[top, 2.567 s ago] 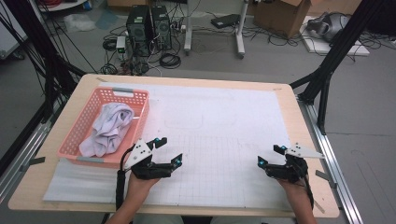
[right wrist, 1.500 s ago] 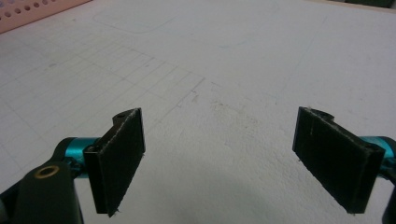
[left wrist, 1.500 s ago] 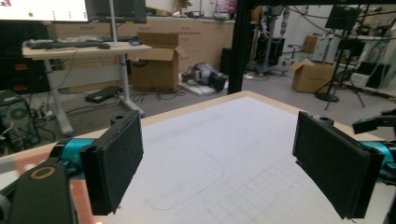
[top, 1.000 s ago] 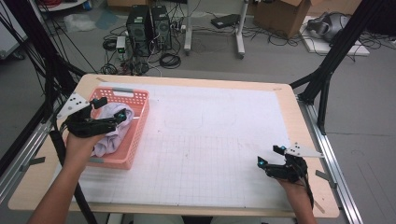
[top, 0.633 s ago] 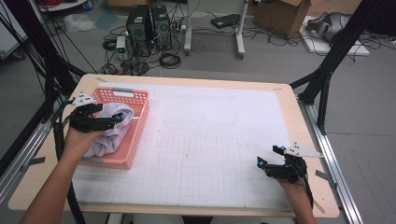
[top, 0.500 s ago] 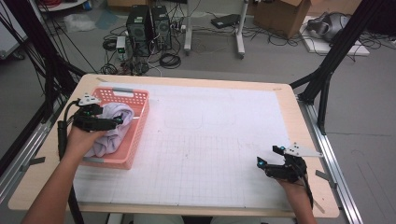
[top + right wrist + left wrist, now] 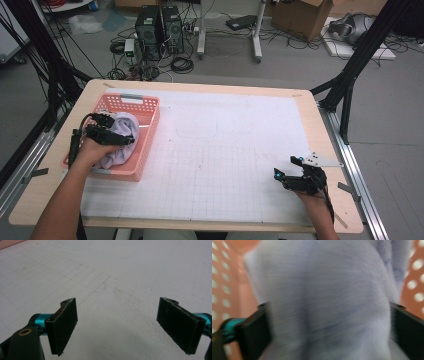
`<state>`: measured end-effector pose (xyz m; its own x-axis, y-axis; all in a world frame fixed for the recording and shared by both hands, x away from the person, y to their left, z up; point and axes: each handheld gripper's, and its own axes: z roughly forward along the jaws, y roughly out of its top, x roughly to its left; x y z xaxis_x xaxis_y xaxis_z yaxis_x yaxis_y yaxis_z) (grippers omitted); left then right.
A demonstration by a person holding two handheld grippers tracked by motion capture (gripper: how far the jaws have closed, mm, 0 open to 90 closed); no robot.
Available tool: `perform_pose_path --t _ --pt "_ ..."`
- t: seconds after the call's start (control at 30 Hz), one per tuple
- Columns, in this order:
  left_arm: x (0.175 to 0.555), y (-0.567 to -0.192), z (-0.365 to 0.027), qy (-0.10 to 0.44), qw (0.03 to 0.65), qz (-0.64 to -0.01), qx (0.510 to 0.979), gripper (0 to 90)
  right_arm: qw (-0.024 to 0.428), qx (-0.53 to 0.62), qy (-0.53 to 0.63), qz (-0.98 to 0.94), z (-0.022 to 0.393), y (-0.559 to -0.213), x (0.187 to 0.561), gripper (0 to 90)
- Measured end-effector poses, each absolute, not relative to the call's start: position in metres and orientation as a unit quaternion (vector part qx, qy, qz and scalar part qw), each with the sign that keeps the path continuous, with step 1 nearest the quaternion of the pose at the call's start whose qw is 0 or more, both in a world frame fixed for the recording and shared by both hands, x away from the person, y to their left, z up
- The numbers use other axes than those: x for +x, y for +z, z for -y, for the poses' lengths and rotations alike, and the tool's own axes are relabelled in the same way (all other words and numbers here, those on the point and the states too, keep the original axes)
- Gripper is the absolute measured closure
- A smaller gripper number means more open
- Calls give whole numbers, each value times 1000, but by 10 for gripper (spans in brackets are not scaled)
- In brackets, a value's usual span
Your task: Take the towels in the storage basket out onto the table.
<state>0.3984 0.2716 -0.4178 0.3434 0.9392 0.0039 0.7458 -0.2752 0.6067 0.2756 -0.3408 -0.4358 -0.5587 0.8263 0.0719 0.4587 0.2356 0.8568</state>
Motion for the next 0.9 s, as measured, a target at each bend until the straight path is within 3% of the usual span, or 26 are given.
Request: perform_pose_path --t 0.37,0.7,0.9 --pt "404 -425 -259 226 216 -534 785 30 203 418 448 -764 341 -437 275 157" --pt "399 -417 -261 231 228 -533 781 395 202 423 446 -762 340 -436 274 160" --pt "396 -406 -275 209 292 -565 743 505 208 426 450 -757 343 -434 272 161"
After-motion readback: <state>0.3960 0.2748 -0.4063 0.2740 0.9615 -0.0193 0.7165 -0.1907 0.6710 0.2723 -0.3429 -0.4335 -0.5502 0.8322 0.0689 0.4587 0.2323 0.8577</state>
